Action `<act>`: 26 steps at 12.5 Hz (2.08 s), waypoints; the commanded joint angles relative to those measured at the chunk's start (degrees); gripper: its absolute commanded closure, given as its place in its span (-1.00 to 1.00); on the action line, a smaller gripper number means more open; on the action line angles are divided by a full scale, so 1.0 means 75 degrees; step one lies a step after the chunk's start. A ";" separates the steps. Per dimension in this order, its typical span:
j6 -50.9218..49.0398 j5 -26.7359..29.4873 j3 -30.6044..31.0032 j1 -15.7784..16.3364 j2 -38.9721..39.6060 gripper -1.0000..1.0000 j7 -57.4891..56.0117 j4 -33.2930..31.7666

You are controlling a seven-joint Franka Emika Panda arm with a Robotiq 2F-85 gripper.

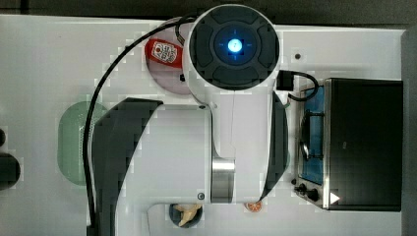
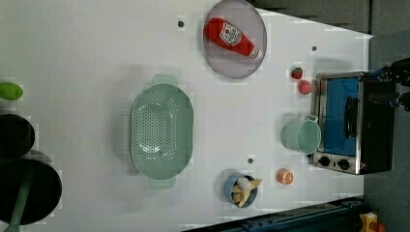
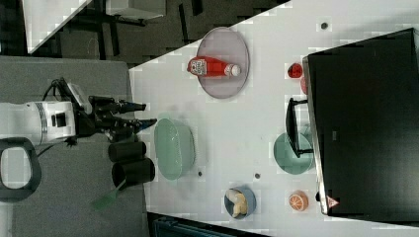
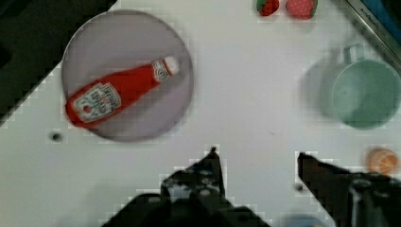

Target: Drag strainer left to right.

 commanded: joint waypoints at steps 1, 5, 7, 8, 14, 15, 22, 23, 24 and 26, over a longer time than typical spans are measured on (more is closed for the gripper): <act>-0.1802 -0.0077 -0.0384 -0.0198 -0.3005 -0.59 0.0615 -0.1138; -0.1613 0.0142 -0.0180 -0.0103 -0.2933 -1.00 0.0615 -0.1167; -0.1189 0.0465 0.0335 0.0070 -0.2651 -1.00 0.0695 -0.1202; -0.1024 0.0520 0.0703 0.0135 -0.2427 -1.00 0.0968 -0.1201; 0.0061 0.0513 0.3134 0.0211 -0.0516 -1.00 0.5640 -0.1215; 0.0384 0.0512 0.3474 0.0219 -0.0149 -1.00 0.6540 -0.1230; 0.3498 0.0256 0.4380 0.0253 0.2123 -1.00 0.9307 -0.2180; 0.4097 0.0154 0.4359 0.0254 0.2367 -1.00 0.9304 -0.2421; 0.4717 0.0075 0.4336 0.0257 0.2606 -1.00 0.9310 -0.2653; 0.5761 0.0045 0.4261 0.0264 0.3054 -1.00 0.9315 -0.3027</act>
